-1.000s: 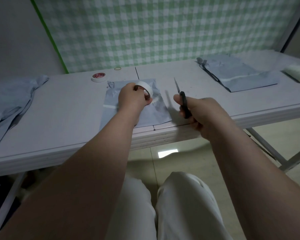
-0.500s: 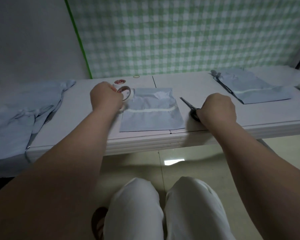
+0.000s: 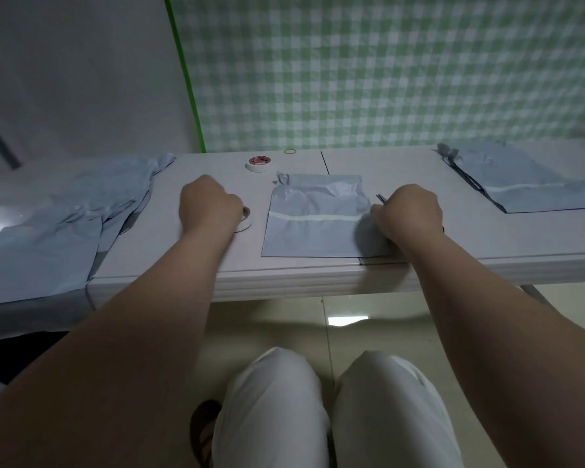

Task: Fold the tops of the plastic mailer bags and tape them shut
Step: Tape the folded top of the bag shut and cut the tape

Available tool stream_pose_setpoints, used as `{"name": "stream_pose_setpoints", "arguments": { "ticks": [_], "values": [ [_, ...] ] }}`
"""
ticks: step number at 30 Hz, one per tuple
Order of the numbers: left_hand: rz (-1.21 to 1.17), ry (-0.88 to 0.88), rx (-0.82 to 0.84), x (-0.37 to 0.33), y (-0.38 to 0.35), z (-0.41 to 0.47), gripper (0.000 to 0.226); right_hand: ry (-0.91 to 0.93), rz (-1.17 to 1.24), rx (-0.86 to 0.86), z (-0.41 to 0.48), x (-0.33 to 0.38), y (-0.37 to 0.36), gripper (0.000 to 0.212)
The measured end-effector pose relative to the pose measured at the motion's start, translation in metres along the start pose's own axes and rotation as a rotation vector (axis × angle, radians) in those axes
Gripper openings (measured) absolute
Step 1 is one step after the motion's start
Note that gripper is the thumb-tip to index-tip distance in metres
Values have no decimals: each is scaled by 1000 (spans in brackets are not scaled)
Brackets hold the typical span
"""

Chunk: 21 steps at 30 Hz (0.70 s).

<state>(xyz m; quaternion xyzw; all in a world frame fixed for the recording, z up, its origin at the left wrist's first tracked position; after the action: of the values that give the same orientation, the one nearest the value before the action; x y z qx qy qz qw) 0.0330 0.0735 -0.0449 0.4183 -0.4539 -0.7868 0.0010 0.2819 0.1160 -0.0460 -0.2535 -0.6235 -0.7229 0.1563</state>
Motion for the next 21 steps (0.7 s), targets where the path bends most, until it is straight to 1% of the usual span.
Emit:
{"name": "stream_pose_setpoints", "arguments": {
  "ticks": [3,5,6,8,10,13,16,18,21],
  "values": [
    [44,-130,93,-16,-9,-7,12,-9,-26,36,8,6,-3,25],
    [76,-166,167,-24,-17,-12,10,-10,-49,62,13,9,-6,28],
    [89,-172,191,-27,-20,-12,10,-14,-64,73,14,10,-8,27],
    [140,-177,225,-33,-26,-11,20,-22,-78,79,17,11,-10,19],
    [212,-181,272,-39,-30,-11,25,-31,-88,95,19,12,-10,13],
    [271,-169,290,-41,-31,-9,21,-58,-118,139,22,13,-7,16],
    [304,-184,263,-40,-32,-5,7,-52,-162,161,23,13,-5,23],
    [326,-204,263,-39,-33,-3,6,-23,-192,145,23,11,-6,20],
    [336,-241,314,-35,-36,1,7,11,-207,108,21,9,-7,11]
  ]
}}
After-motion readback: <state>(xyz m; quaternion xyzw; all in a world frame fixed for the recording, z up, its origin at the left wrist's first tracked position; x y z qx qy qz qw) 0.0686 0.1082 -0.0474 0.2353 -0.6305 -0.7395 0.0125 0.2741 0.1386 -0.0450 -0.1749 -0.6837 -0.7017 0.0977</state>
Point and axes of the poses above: each hand's wrist, its own z-axis towards the middle knuckle, its own y-axis out of the back of the hand, x = y × z, the point moved 1 cm from there along z, towards the middle knuckle, and after that the axes turned 1 degree about -z, right-handed, at the moved point
